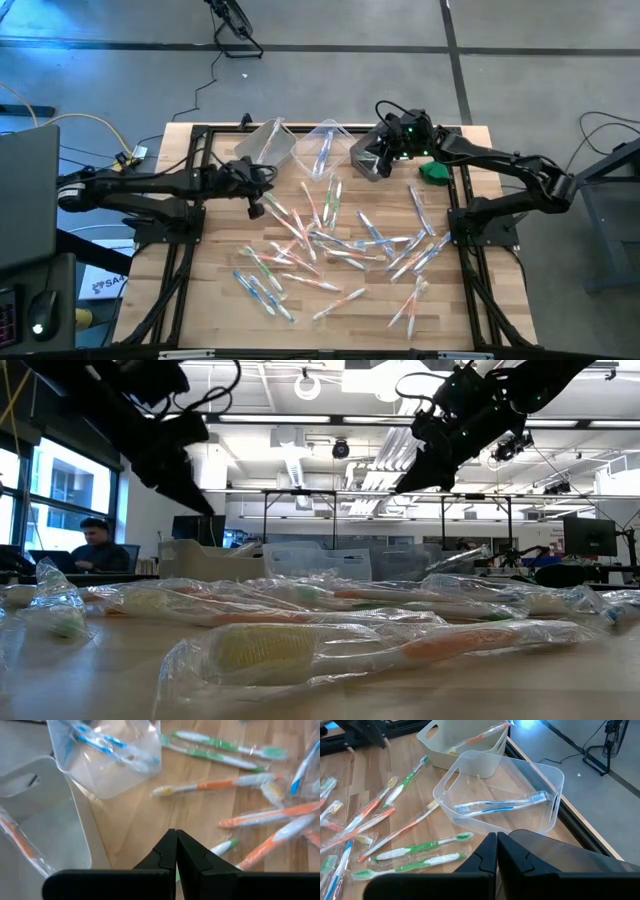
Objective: Pick & Place Toothbrushes
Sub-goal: Put the orange toothbrush into the white bin
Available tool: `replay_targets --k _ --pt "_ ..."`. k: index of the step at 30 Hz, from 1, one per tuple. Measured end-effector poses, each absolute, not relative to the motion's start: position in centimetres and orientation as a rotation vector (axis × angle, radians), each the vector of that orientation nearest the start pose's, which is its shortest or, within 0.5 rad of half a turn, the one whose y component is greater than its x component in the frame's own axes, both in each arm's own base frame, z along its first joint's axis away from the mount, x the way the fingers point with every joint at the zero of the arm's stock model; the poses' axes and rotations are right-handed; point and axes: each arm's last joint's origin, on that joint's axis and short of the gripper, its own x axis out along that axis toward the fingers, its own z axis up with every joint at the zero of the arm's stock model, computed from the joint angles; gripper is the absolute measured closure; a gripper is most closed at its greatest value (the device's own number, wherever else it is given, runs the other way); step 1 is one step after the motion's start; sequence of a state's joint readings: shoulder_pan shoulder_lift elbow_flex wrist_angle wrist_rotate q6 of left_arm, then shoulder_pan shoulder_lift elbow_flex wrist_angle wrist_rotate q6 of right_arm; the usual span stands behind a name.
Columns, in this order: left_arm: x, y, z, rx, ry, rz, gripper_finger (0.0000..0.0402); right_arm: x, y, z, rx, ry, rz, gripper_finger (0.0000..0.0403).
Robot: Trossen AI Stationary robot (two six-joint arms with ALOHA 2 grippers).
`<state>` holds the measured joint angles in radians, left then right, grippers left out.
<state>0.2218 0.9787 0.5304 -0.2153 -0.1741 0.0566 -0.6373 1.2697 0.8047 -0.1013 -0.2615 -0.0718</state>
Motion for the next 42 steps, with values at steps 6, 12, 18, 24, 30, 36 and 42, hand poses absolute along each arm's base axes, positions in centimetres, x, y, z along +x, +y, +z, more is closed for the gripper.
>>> replay_targets --k 6,12,18,24,30,36,42 --pt "19.4 4.9 20.4 0.039 0.718 0.359 0.0402 22.0 -15.4 24.8 0.176 0.526 -0.346 0.0399" --pt "19.6 4.9 20.2 0.044 0.721 0.357 0.0402 22.0 -15.4 24.8 0.175 0.527 -0.346 0.0399" --pt "19.6 4.8 20.3 0.129 0.732 0.279 0.0398 22.0 -15.4 24.8 0.176 0.527 -0.346 0.0399" --pt "20.1 4.6 20.8 0.225 0.674 0.232 0.0345 22.0 -15.4 24.8 0.175 0.528 -0.346 0.0398" --pt "20.2 4.6 20.9 0.201 0.653 0.238 0.0289 22.0 -15.3 24.8 0.177 0.532 -0.345 0.0398" --pt "20.2 4.6 20.9 0.153 0.644 0.236 0.0282 22.0 -15.3 24.7 0.170 0.534 -0.343 0.0398" --pt "20.4 4.7 21.2 0.166 0.617 0.269 0.0282 22.0 -15.3 24.7 0.170 0.534 -0.343 0.0398"
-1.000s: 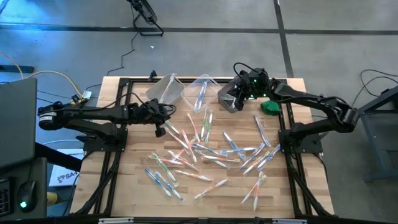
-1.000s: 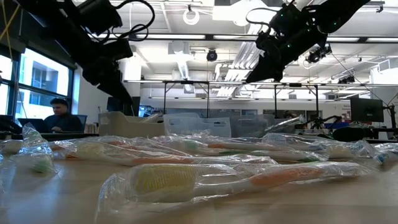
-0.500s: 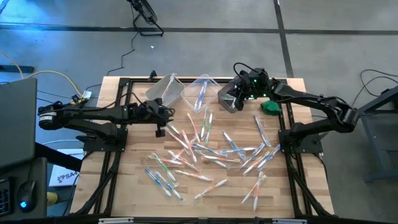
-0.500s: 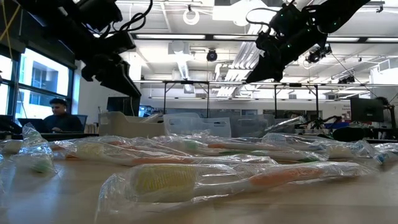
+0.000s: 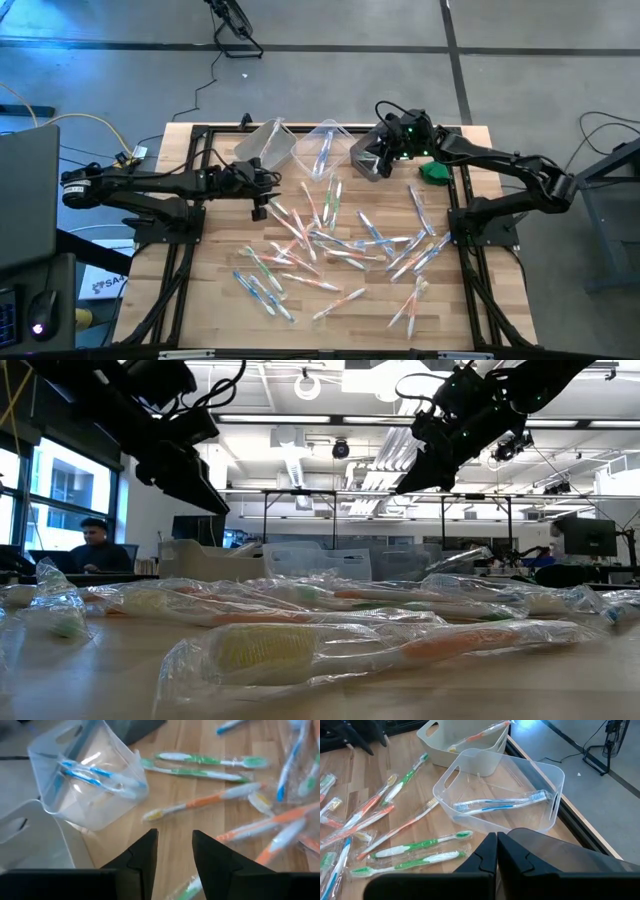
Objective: Pick & Place Toothbrushes
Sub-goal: Put the orange toothbrush into the white bin
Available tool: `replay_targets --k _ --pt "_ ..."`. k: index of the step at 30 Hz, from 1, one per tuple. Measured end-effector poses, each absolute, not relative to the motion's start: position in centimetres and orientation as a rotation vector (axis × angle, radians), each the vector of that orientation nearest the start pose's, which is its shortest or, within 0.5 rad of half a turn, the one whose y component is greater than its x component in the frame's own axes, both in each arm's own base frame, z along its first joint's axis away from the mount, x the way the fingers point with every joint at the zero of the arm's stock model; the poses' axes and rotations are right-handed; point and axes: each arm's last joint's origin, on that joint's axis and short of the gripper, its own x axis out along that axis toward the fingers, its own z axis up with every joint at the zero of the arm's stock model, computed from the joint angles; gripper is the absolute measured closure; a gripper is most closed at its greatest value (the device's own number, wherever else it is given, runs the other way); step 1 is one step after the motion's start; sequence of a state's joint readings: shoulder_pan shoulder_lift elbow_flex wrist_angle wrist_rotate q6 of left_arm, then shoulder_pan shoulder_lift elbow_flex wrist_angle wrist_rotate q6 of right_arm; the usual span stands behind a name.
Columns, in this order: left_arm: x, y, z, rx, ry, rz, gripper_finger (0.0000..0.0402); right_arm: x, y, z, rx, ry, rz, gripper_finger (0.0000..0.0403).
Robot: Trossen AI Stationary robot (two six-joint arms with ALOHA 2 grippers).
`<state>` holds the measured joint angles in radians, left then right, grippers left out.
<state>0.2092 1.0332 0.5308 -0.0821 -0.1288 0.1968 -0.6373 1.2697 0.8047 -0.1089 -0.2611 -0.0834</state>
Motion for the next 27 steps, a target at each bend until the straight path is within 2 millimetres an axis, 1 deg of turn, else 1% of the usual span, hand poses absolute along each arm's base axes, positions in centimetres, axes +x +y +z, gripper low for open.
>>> replay_targets --k 6,10,19,24,27 --pt "20.8 4.8 22.0 0.108 0.509 0.300 0.0282 22.0 -15.3 24.8 0.170 0.533 -0.343 0.0398" --pt "21.1 4.9 22.0 0.107 0.495 0.303 0.0282 22.1 -15.4 24.9 0.162 0.519 -0.344 0.0398" --pt "22.1 4.6 19.5 0.080 0.624 0.145 0.0282 22.0 -15.4 24.8 0.165 0.525 -0.344 0.0398" --pt "21.8 4.4 18.0 0.070 0.754 0.076 0.0282 22.0 -15.4 24.8 0.166 0.526 -0.344 0.0398" --pt "21.5 4.3 17.3 0.094 0.830 0.047 0.0282 22.0 -15.4 24.8 0.166 0.527 -0.344 0.0398"
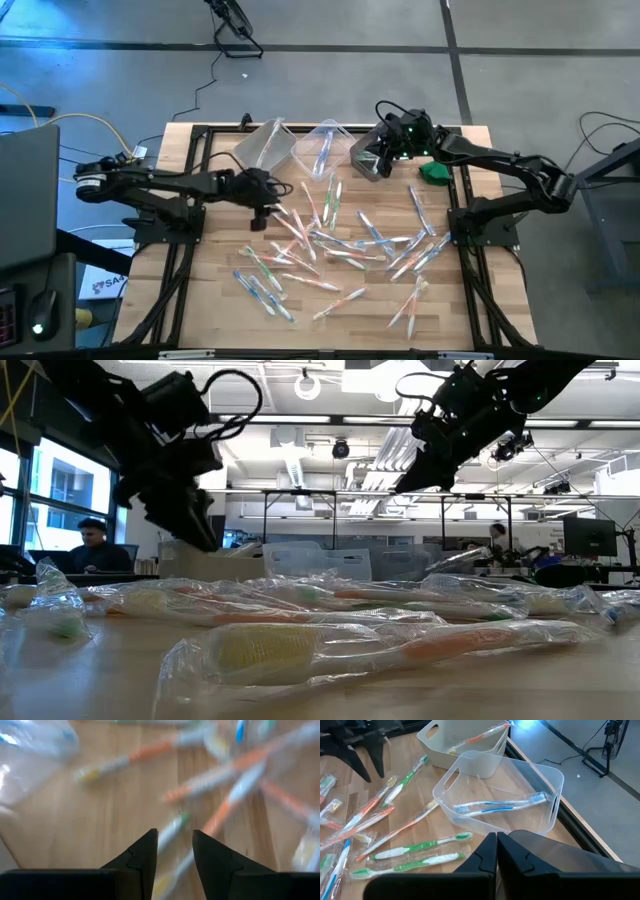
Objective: Pick & Place Toothbrushes
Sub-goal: Put the orange toothbrush into the white bin
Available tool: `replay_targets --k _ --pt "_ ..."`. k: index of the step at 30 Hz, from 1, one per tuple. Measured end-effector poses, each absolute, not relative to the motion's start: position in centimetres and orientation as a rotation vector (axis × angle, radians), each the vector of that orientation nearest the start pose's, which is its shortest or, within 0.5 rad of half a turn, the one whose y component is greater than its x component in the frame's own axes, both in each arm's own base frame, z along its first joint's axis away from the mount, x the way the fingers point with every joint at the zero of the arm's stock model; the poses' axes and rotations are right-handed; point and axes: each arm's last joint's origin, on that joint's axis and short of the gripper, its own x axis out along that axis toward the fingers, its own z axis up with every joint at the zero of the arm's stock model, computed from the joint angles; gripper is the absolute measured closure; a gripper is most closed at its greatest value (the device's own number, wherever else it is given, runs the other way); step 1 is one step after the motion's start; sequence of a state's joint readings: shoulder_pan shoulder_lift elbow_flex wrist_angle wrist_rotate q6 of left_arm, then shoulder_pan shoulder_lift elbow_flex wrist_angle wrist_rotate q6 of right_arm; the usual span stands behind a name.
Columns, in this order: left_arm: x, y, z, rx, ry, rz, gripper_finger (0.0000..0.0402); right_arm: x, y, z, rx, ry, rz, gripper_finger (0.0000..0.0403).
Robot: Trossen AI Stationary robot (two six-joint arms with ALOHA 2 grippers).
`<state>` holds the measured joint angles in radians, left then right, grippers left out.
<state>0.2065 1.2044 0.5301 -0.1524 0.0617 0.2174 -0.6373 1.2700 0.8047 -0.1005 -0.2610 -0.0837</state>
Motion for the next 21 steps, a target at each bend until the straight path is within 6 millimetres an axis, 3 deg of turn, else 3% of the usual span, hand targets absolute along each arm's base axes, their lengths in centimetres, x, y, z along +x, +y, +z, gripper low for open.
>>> replay_targets --k 16,21 --pt "20.7 4.4 15.2 0.191 1.055 0.023 0.0282 22.0 -15.4 24.8 0.167 0.528 -0.344 0.0398" --pt "21.2 4.5 14.2 0.195 1.087 0.013 0.0282 22.0 -15.4 24.8 0.169 0.532 -0.343 0.0398"
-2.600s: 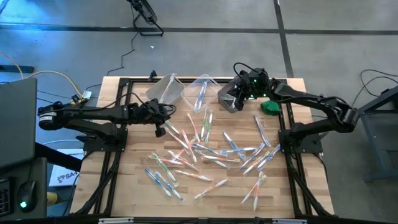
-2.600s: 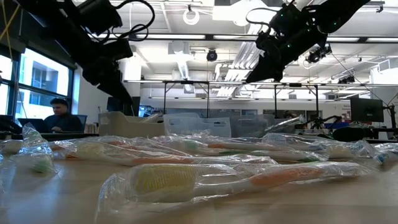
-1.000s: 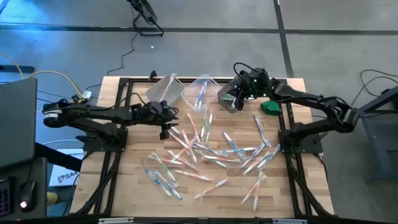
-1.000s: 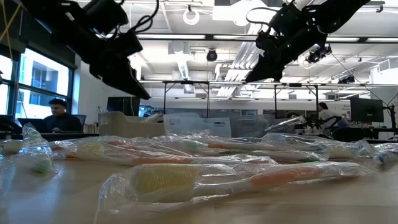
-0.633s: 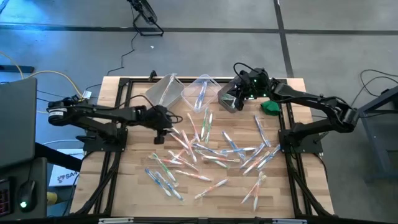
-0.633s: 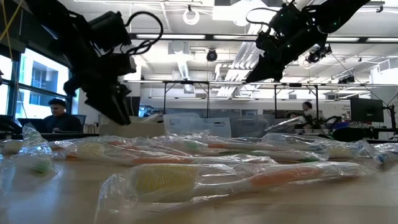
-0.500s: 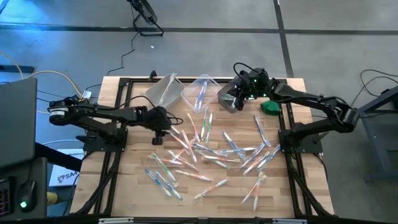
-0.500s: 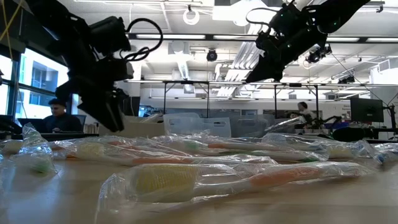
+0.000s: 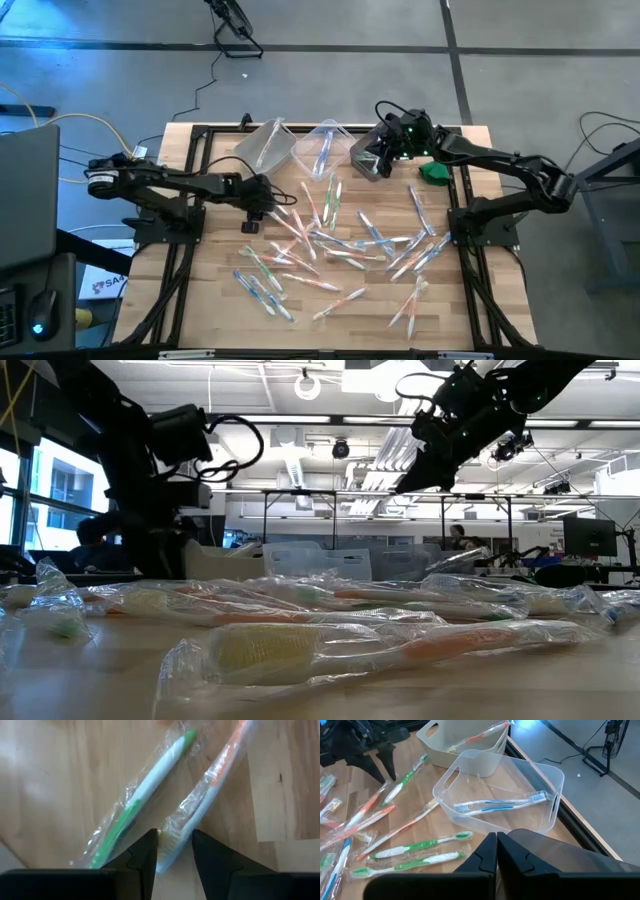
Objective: Pick & Place Toothbrushes
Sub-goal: Put the orange toothbrush into the white bin
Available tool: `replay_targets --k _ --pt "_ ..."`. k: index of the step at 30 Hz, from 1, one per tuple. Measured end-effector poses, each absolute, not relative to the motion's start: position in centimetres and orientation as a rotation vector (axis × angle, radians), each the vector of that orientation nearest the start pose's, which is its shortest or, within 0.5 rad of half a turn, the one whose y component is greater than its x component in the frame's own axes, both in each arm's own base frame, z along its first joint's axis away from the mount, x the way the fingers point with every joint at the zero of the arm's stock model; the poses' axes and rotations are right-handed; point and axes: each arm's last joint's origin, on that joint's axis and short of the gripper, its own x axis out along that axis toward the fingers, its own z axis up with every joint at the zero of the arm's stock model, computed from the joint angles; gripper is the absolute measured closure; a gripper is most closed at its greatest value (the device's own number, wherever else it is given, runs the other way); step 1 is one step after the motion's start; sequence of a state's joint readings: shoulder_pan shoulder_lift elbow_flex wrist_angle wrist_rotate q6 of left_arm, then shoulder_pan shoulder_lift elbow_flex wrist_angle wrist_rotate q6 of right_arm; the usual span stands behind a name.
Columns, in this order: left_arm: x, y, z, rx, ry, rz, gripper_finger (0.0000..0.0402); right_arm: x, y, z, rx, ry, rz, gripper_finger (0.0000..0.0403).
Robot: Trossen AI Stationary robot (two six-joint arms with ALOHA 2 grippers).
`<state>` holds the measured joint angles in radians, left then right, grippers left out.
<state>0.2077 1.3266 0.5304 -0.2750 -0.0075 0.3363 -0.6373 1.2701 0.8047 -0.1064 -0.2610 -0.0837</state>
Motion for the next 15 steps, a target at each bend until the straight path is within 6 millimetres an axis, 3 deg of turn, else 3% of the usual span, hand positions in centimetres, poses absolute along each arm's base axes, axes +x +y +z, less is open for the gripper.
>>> replay_targets --k 11,15 --pt "21.39 4.42 13.47 0.166 1.112 -0.031 0.0282 21.96 -15.33 24.68 0.173 0.540 -0.343 0.0398" --pt "21.37 4.35 13.43 0.153 1.111 -0.052 0.0303 21.96 -15.33 24.68 0.173 0.541 -0.343 0.0398"
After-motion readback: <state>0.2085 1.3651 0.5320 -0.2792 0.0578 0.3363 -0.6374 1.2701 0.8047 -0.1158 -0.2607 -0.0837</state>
